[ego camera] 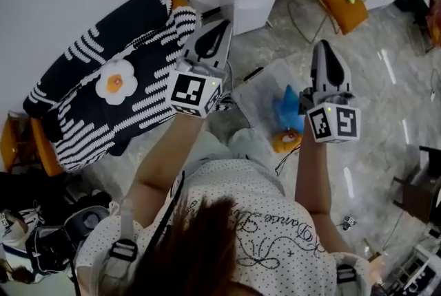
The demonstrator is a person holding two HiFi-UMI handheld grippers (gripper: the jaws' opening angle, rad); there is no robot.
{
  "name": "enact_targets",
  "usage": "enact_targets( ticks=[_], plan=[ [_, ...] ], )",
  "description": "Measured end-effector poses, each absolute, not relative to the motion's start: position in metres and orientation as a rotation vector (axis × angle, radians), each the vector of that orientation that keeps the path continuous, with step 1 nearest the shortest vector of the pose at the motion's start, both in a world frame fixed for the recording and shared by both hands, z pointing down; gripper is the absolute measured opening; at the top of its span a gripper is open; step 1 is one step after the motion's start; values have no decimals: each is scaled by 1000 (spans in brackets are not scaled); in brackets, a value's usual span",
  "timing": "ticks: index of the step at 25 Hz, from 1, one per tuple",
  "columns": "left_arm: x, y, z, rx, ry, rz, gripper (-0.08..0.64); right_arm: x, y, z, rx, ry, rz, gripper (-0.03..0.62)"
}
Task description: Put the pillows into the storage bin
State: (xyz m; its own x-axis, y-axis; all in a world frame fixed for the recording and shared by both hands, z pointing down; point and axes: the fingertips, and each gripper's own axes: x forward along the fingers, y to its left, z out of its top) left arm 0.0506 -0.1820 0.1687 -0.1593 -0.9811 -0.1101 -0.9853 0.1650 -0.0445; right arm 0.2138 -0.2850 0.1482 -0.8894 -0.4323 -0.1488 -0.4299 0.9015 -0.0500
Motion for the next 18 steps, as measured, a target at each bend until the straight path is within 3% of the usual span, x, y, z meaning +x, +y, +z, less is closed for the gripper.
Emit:
enact_targets(
  ticks=[18],
  plan=[
    [-143, 163, 168, -1279, 2752, 1, 3, -48, -14, 154, 81, 2993, -164, 11]
  ],
)
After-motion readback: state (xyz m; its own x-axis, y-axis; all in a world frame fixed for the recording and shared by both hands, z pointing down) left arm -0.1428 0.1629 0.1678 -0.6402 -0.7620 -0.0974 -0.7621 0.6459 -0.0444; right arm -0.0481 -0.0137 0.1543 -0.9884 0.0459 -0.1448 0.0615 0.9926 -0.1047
